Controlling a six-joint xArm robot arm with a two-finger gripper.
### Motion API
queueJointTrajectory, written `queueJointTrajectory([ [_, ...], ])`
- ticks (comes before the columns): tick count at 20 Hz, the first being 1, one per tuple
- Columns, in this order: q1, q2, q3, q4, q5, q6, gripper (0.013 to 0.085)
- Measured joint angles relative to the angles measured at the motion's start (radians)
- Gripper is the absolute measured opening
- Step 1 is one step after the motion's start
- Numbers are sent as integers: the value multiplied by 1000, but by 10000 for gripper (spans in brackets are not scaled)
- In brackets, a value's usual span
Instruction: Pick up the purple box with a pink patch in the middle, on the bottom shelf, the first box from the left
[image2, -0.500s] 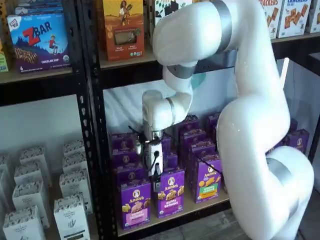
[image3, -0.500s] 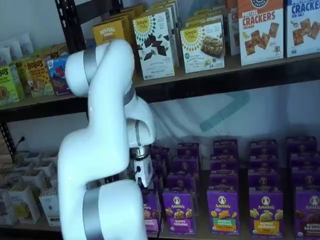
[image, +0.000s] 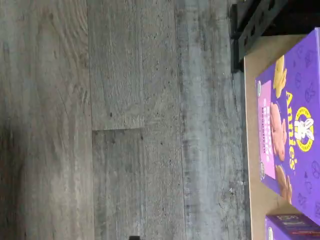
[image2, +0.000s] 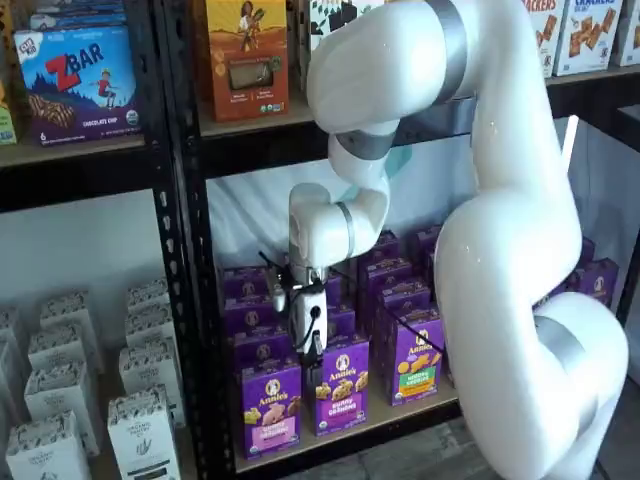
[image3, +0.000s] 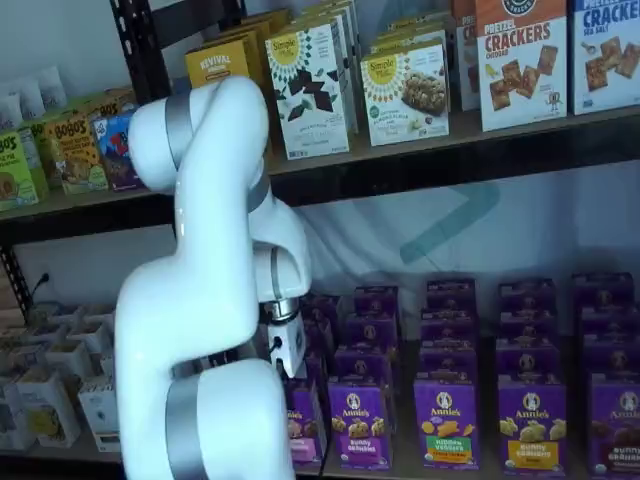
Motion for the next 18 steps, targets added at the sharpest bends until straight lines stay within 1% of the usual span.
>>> queueJointTrajectory([
  [2, 2, 4, 0, 0, -5, 2, 850],
  [4, 5, 10, -1, 14, -12, -9, 850],
  [9, 11, 26, -10, 69, -41, -53, 850],
  [13, 13, 44, -23, 84, -66, -67, 850],
  [16, 12, 56, -43, 84, -49, -67, 850],
  [18, 12, 66, -62, 98, -34, -78, 850],
])
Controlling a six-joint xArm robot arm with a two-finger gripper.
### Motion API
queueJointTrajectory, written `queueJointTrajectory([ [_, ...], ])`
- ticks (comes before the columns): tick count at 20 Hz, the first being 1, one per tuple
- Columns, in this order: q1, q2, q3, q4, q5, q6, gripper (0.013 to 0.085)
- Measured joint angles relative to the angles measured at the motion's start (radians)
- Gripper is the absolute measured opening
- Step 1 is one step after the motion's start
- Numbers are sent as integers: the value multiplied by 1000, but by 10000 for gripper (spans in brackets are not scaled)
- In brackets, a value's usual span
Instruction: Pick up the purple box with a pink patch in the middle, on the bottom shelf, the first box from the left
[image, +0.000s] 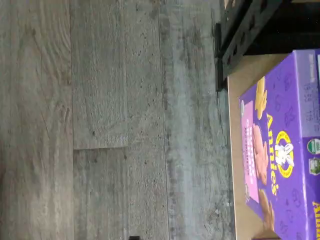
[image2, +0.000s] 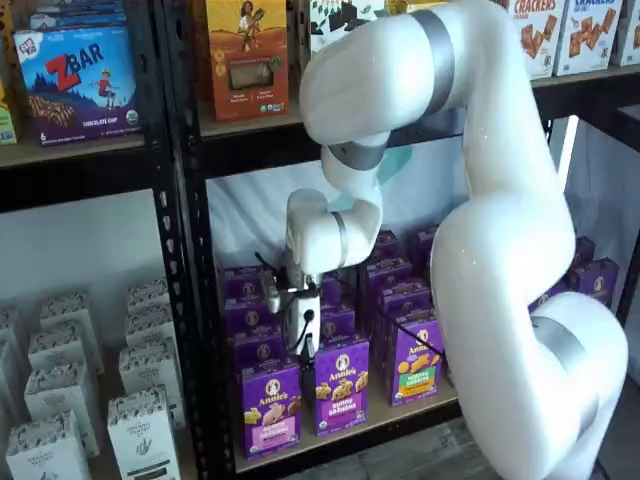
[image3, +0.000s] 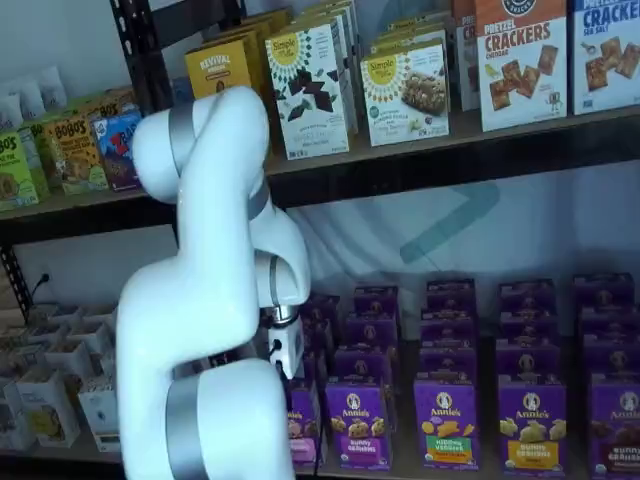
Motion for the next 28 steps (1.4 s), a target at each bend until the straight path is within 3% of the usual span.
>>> queueJointTrajectory([
  [15, 26, 64, -125, -16, 24, 46, 850],
  [28, 4, 181, -283, -85, 77, 88, 850],
])
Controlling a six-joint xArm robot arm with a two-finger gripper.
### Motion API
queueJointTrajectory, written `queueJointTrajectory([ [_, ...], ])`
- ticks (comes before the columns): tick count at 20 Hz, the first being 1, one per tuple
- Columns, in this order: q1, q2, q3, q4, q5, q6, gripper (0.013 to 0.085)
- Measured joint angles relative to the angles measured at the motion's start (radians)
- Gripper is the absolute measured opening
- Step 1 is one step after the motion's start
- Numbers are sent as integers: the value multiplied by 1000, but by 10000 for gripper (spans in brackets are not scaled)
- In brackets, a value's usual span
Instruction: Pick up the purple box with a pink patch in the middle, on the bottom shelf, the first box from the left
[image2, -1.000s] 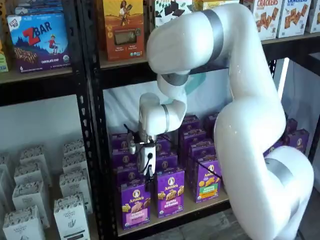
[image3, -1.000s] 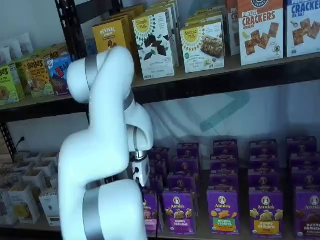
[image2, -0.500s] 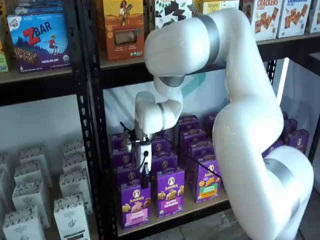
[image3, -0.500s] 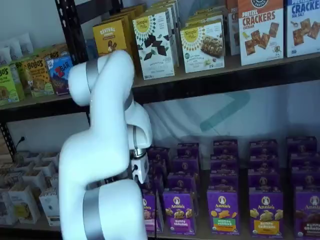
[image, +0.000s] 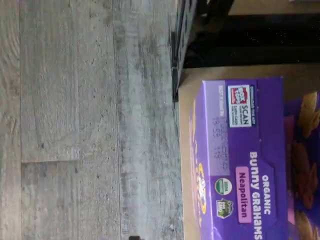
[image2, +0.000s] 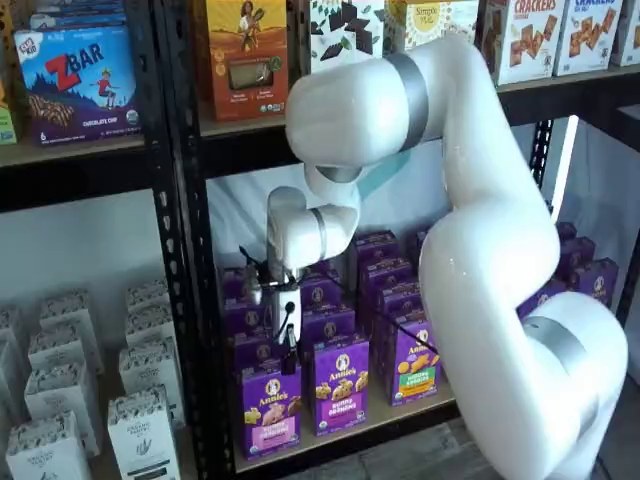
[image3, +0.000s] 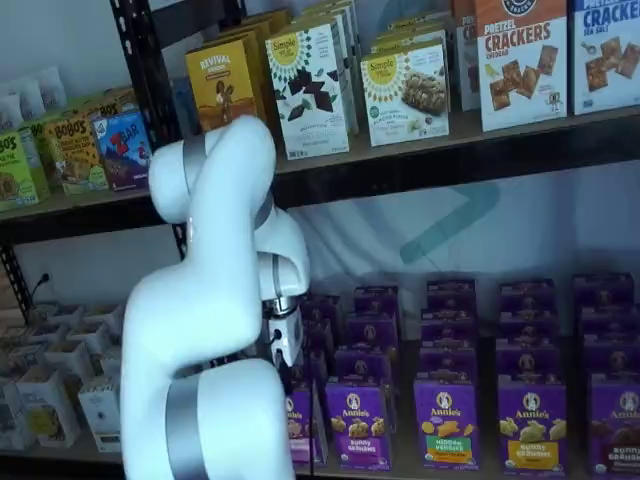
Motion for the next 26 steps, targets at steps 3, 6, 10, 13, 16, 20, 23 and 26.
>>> queueJointTrajectory([
  [3, -2, 27, -27, -17, 9, 13, 850],
  [6, -3, 48, -44, -26, 9, 19, 850],
  [10, -5, 71, -58, -21, -8, 12, 850],
  [13, -8, 88, -73, -28, -12, 16, 850],
  [16, -9, 103, -88, -36, -9, 21, 850],
  [20, -8, 121, -105, -45, 0, 31, 850],
  [23, -4, 132, -115, -51, 7, 39, 850],
  [26, -2, 142, -121, -64, 6, 53, 850],
])
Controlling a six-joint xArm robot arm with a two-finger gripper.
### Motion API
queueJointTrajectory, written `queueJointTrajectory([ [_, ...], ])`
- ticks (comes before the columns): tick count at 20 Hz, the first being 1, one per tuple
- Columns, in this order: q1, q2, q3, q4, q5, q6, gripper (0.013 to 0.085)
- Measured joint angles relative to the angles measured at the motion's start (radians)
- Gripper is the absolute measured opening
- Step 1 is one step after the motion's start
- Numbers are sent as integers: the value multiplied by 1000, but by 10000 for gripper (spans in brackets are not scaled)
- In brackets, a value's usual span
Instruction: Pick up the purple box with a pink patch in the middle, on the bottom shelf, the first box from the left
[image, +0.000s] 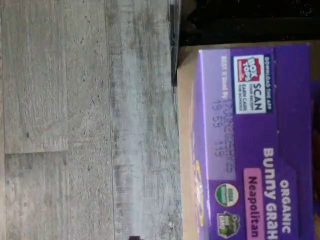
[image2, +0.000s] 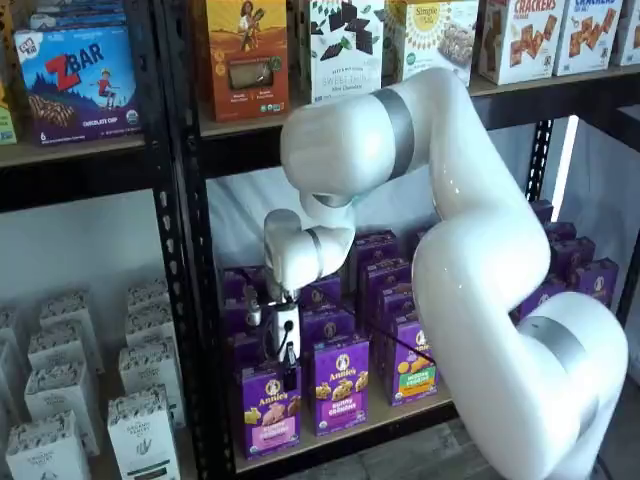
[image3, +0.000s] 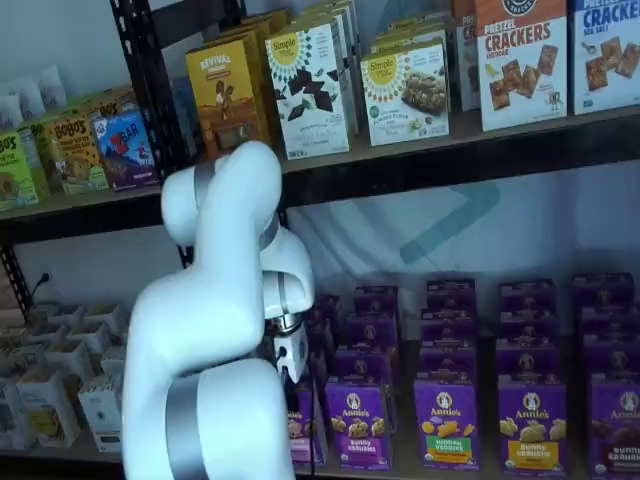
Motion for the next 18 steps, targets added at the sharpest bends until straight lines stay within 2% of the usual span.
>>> queueJointTrajectory([
  [8, 8, 31, -16, -24, -10, 29, 850],
  [18, 16, 62, -44, -30, -7, 41, 850],
])
